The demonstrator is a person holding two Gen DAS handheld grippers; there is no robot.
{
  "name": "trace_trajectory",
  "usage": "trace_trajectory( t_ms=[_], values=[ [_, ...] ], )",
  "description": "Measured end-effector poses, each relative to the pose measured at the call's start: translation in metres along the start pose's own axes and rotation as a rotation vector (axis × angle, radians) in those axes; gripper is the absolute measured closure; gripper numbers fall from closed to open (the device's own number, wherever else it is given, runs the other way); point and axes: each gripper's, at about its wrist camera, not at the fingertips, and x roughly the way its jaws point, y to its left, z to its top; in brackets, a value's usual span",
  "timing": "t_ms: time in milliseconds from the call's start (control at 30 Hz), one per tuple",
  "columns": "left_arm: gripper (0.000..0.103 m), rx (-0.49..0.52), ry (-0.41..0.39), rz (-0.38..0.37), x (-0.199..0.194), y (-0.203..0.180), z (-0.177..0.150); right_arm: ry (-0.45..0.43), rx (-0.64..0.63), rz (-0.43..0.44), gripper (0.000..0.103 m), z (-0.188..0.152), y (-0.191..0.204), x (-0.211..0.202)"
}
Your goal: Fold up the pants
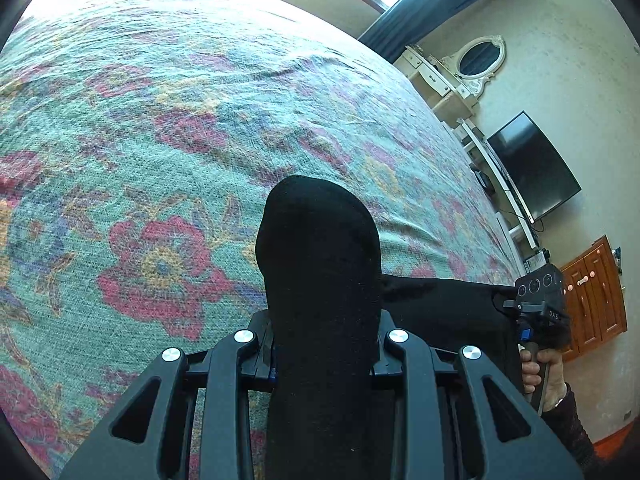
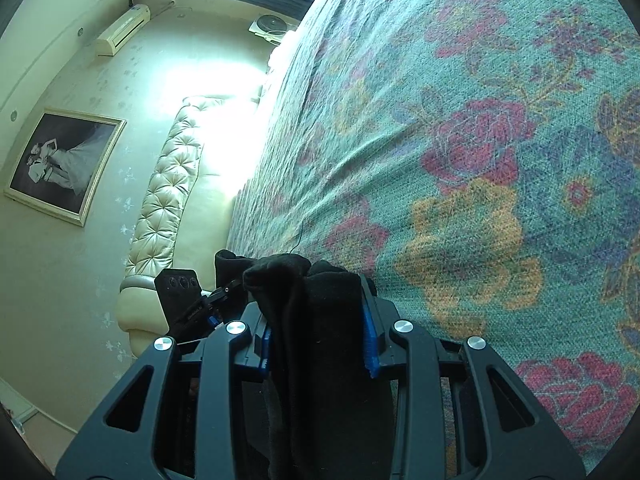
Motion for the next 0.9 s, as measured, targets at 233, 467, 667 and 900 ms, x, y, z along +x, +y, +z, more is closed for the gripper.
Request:
trace_trajectory(
  t_ms=[233,467,667,900],
  values=[
    [0.074,-0.017,-0.009,0.016,-0.005,0.014,0.009,0.010,-0.002,0.009,0.071,0.008,0.005,0.014],
    [0.074,-0.037,-0.012,0.023,-0.007,0.025,0.016,0.011,0.011,0.019,0.071,0.016,0.001,0.026],
    [0.074,-0.039,-0.004,0.023,-0.005,0.030,0.024,0.006,0.029,0.030,0.071,0.020,-0.005,0.031],
    [0.074,-0.056,-0.012,0.028,-0.006,0.038,0.033,0.004,0.025,0.042,0.071,0.034,0.004,0.047]
  ],
)
